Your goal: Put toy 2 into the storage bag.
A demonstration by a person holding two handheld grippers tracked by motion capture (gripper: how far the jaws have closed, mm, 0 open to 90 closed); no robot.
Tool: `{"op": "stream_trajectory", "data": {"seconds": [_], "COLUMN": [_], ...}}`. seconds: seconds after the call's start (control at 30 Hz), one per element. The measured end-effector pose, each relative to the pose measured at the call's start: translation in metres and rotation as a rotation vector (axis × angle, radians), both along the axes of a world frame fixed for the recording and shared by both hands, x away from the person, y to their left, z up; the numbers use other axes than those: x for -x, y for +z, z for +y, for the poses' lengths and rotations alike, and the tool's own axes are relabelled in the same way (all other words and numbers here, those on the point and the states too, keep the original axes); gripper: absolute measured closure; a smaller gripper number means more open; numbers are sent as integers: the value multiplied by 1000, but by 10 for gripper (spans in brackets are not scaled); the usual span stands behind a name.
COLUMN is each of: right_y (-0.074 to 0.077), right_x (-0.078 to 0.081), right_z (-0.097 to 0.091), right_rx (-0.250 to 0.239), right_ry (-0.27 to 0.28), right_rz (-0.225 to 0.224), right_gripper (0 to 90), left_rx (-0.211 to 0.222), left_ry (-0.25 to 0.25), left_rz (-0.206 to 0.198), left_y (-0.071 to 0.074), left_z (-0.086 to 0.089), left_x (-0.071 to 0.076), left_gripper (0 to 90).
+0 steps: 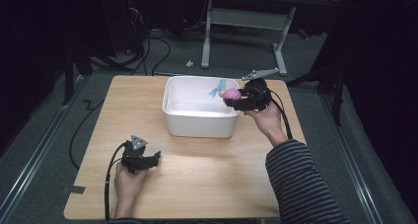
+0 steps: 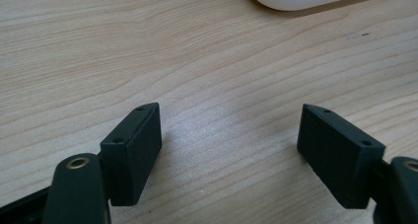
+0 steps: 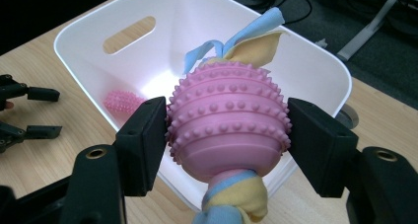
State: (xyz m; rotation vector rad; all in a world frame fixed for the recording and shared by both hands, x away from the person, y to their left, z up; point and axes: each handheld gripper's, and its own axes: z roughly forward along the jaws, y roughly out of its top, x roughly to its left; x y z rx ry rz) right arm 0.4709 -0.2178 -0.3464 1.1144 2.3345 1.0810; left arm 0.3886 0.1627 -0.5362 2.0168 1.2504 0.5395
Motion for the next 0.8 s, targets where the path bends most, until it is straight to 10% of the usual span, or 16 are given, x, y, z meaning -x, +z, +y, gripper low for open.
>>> {"op": "stream_trajectory", "data": {"seconds": [0.8], "right_y": [-19], "right_x": [-11], "right_z": [6], "right_rx": [79], "right_ry": [8], "right_rz": [140], "right_gripper": [343], "left_rx": [-1], "left_ry": [-2], "left_rz": [0], "left_y": [0], "left_z": [0], "left_x": [0], "left_gripper": [252]}}
